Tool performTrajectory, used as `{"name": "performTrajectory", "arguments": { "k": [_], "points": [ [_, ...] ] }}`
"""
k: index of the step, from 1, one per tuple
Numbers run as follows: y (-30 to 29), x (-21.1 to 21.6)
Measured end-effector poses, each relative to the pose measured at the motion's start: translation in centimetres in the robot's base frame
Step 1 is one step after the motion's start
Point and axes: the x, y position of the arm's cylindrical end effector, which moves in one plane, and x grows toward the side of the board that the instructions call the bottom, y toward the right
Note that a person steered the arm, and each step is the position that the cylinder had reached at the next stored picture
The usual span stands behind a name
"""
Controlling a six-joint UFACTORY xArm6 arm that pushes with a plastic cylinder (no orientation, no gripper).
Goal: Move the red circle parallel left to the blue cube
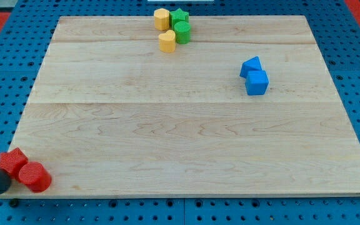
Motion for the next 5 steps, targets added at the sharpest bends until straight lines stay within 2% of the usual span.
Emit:
{"name": "performTrajectory", "arguments": {
  "k": [2,3,4,5],
  "points": [
    [7.8,-3.7],
    [11.4,-4.0],
    [11.7,-4.0],
    [9.1,-1.1]
  ]
}}
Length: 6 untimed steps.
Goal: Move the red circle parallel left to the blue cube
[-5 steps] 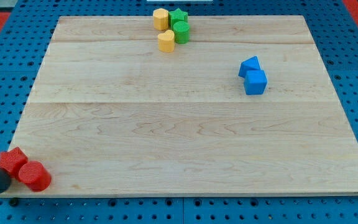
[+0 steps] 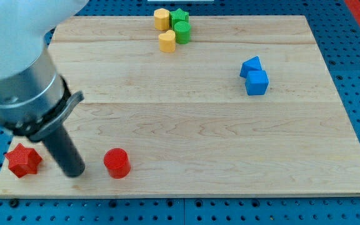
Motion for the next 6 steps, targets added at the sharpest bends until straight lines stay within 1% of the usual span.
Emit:
{"name": "performTrajectory", "arguments": {
  "k": [1,2,3,4,5,6],
  "points": [
    [4.9,0.2],
    [10.3,-2.4],
    [13.2,-6.3],
    [13.2,-11.3],
    [12.8,-13.6],
    [10.1,-13.1]
  ]
}}
